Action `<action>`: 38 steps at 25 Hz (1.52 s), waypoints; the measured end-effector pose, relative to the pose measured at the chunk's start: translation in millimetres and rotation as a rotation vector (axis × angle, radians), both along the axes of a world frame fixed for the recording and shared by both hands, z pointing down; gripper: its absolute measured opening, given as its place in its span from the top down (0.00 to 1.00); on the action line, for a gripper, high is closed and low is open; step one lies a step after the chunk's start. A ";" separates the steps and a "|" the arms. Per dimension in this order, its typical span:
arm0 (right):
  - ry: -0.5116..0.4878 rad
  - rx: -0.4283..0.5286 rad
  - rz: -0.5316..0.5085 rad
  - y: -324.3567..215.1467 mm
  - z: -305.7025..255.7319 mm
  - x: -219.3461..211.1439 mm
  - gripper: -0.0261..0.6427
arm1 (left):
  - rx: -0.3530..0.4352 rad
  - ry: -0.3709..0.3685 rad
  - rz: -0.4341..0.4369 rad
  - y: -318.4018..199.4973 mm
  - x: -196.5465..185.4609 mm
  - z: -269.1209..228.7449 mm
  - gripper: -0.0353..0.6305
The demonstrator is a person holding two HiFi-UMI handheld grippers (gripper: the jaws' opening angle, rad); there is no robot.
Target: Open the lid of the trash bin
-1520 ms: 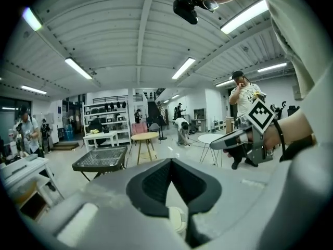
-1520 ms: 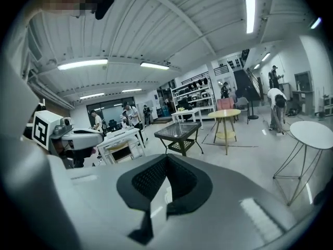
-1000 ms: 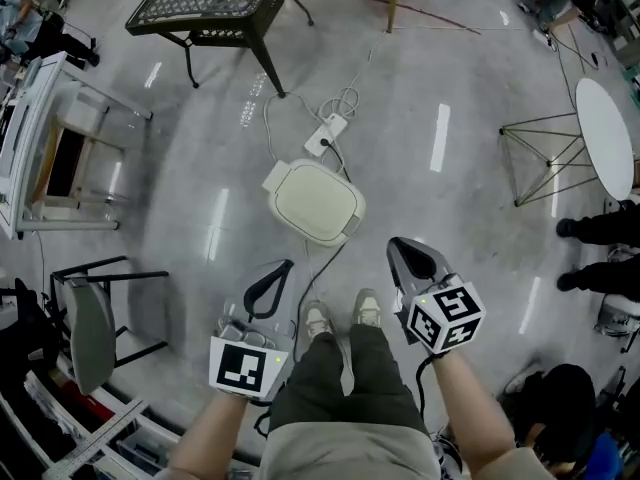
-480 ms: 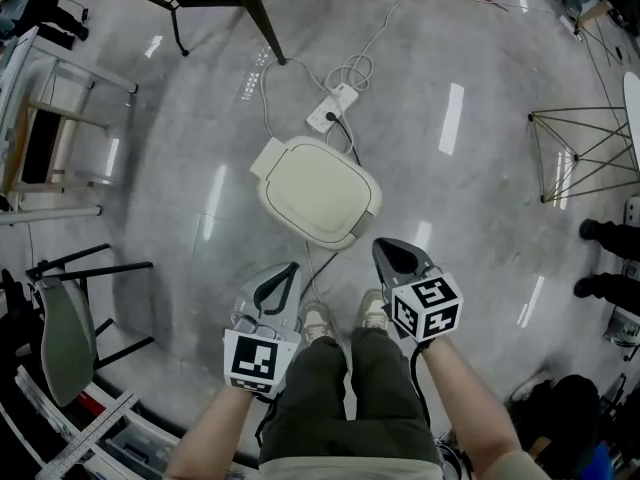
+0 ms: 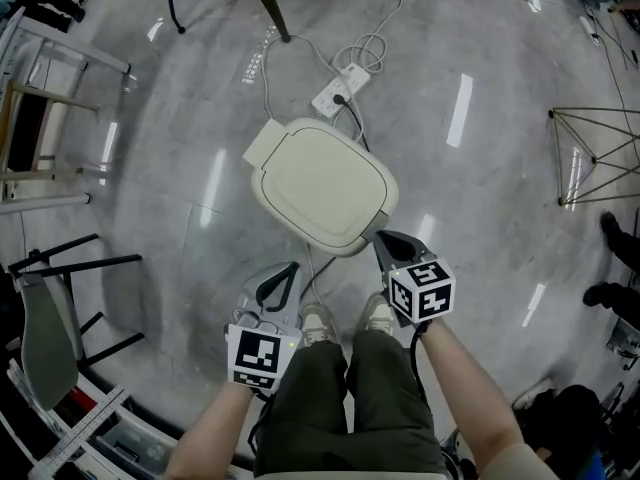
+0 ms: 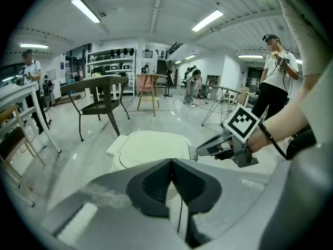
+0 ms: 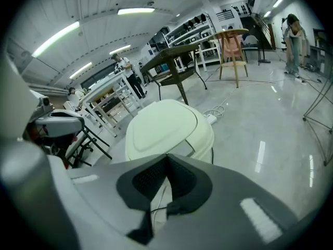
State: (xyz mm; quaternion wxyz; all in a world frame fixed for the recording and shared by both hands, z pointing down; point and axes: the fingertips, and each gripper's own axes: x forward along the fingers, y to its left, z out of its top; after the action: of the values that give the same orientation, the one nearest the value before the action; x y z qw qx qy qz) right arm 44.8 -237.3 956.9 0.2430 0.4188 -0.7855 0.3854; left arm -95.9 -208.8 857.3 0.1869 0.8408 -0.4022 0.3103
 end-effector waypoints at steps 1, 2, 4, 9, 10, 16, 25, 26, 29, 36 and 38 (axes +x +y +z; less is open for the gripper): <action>-0.004 -0.003 -0.001 0.7 5.3 -0.2 0.96 | -0.006 -0.001 -0.004 0.2 -1.4 5.0 0.94; -0.008 -0.001 0.000 1.0 8.4 0.1 0.96 | -0.011 -0.002 -0.008 0.2 -2.6 9.0 0.94; -0.008 0.003 -0.004 1.8 12.2 1.3 0.96 | -0.018 -0.002 -0.010 0.7 -4.6 14.0 0.94; -0.002 -0.033 -0.007 1.5 10.7 0.1 0.96 | -0.032 -0.011 0.010 7.8 -3.9 9.3 0.94; 0.003 -0.045 -0.002 1.1 7.8 0.3 0.96 | -0.036 -0.011 0.012 9.6 -3.1 5.5 0.94; -0.012 -0.050 0.017 6.9 -50.2 -2.4 0.96 | -0.044 -0.004 0.009 18.4 -2.4 -40.3 0.94; -0.069 0.035 0.034 11.6 -206.1 -8.0 0.96 | 0.054 0.005 -0.011 -0.5 -10.0 -170.2 0.94; -0.077 0.046 0.038 12.0 -226.1 -8.3 0.96 | 0.066 0.008 -0.011 -1.7 -11.3 -187.1 0.94; -0.085 0.102 0.045 9.2 -287.9 -6.4 0.96 | 0.100 0.025 -0.016 -6.6 -14.9 -236.5 0.94; -0.124 0.225 0.036 10.4 -414.6 -11.7 0.96 | 0.193 0.002 -0.009 -10.6 -26.4 -337.5 0.94; -0.129 0.266 0.024 11.5 -445.2 -16.2 0.96 | 0.222 0.002 -0.005 -10.8 -28.3 -363.5 0.94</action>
State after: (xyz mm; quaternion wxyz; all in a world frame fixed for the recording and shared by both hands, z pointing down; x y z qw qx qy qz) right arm 28.6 -225.8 511.7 0.1301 0.4309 -0.8386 0.3069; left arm -124.3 -219.6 493.8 0.0936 0.8556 -0.4362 0.2625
